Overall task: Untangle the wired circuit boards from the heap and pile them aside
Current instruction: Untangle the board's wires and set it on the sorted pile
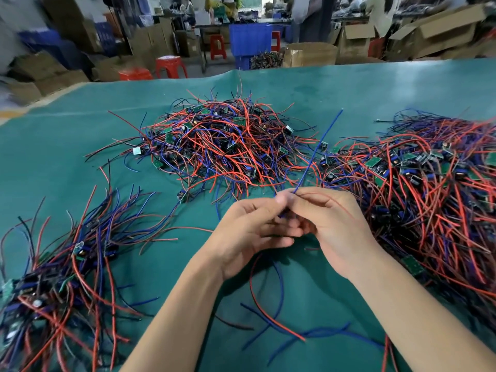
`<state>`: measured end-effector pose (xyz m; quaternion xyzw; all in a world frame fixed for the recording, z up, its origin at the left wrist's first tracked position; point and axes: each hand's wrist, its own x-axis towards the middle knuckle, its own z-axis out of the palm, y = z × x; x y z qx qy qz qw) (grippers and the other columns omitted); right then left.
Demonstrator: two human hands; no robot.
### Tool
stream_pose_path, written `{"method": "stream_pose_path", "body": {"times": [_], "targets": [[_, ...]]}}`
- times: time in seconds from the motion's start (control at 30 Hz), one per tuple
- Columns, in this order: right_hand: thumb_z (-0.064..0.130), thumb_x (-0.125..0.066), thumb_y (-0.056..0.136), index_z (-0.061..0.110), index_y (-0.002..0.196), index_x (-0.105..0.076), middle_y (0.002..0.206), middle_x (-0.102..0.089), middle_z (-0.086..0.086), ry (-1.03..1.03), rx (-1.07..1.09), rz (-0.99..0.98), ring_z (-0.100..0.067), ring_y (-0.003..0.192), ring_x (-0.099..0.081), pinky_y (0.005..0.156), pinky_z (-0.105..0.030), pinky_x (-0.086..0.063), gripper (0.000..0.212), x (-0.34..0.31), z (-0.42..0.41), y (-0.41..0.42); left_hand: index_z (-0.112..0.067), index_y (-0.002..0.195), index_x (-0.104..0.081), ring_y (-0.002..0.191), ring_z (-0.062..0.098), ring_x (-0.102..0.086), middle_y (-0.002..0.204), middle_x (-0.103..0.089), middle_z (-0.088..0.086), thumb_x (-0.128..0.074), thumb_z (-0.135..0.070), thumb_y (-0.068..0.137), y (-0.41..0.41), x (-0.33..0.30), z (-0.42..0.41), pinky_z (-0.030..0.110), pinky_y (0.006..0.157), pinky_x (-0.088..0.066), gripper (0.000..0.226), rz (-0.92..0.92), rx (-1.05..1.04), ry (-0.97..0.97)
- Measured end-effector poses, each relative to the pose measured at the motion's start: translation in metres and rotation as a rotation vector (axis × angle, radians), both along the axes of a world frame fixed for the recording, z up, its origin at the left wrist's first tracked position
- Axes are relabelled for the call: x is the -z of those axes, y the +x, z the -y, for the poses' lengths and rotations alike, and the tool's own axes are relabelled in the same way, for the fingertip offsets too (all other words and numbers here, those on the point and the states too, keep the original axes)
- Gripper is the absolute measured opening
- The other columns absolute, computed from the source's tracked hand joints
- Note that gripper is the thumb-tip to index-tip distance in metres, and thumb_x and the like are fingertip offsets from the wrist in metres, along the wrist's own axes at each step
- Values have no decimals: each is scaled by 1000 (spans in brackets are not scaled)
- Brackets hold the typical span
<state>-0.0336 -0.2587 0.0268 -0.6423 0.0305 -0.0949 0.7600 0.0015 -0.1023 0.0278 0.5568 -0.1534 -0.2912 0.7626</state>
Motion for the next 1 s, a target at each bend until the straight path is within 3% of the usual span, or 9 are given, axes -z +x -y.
{"method": "stream_pose_path", "body": {"times": [0.13, 0.3, 0.47, 0.57, 0.67, 0.8, 0.9, 1.0], "targets": [[18, -82, 82, 11, 76, -81, 74, -73, -4, -115, 78, 8, -10, 61, -57, 51, -19, -39, 9, -4, 8, 1, -15, 88, -75, 76, 20, -71, 82, -71, 9, -66, -29, 90, -2, 3, -1, 25, 69, -56, 17, 62, 22, 23], [12, -84, 78, 14, 66, -79, 73, -73, -1, -134, 134, 52, -12, 58, -54, 47, -18, -39, 14, -8, 13, 2, -11, 88, -72, 68, 17, -69, 73, -67, 6, -62, -28, 91, -2, 3, 1, 21, 61, -53, 20, 80, 74, 5], [1, -81, 81, 17, 58, -75, 57, -61, 4, -40, 381, 98, -10, 45, -43, 47, -19, -37, 29, -15, 30, 7, -7, 86, -70, 58, 14, -62, 66, -60, 3, -63, -25, 90, -4, 4, 6, 18, 48, -45, 20, 147, 113, 39], [-2, -80, 82, 16, 63, -72, 58, -63, 8, -24, 444, 161, -9, 44, -45, 48, -17, -39, 27, -12, 33, 8, -12, 86, -71, 44, 10, -49, 56, -50, 0, -64, -28, 93, -3, 5, 8, 17, 39, -33, 19, 207, 97, 78], [1, -77, 87, 15, 69, -69, 53, -61, 9, 18, 570, 180, -7, 44, -48, 48, -19, -43, 24, -9, 36, 10, -15, 85, -72, 37, 10, -27, 47, -35, -2, -62, -32, 92, 1, 8, 4, 20, 40, -20, 21, 260, 73, 115], [11, -75, 91, 15, 89, -69, 64, -66, 8, -30, 779, 211, -5, 48, -56, 48, -25, -48, 8, -6, 41, 13, -17, 88, -72, 39, 8, -32, 50, -40, -4, -61, -32, 94, 3, 10, 6, 24, 45, -17, 20, 213, -46, 46], [27, -82, 80, 17, 105, -70, 70, -71, 3, -90, 568, 147, -7, 54, -61, 44, -21, -48, 29, 1, 24, 11, -15, 94, -71, 44, 7, -41, 57, -50, -4, -53, -27, 101, 8, 10, 3, 16, 41, -27, 22, 170, -210, -25], [56, -75, 72, 28, 91, -80, 77, -76, 7, -279, 86, -5, -3, 66, -67, 50, -20, -49, 34, 6, 1, 5, -14, 101, -70, 51, 7, -47, 68, -60, -1, -46, -14, 103, 9, 9, 0, 15, 44, -32, 23, 164, -185, -91]]}}
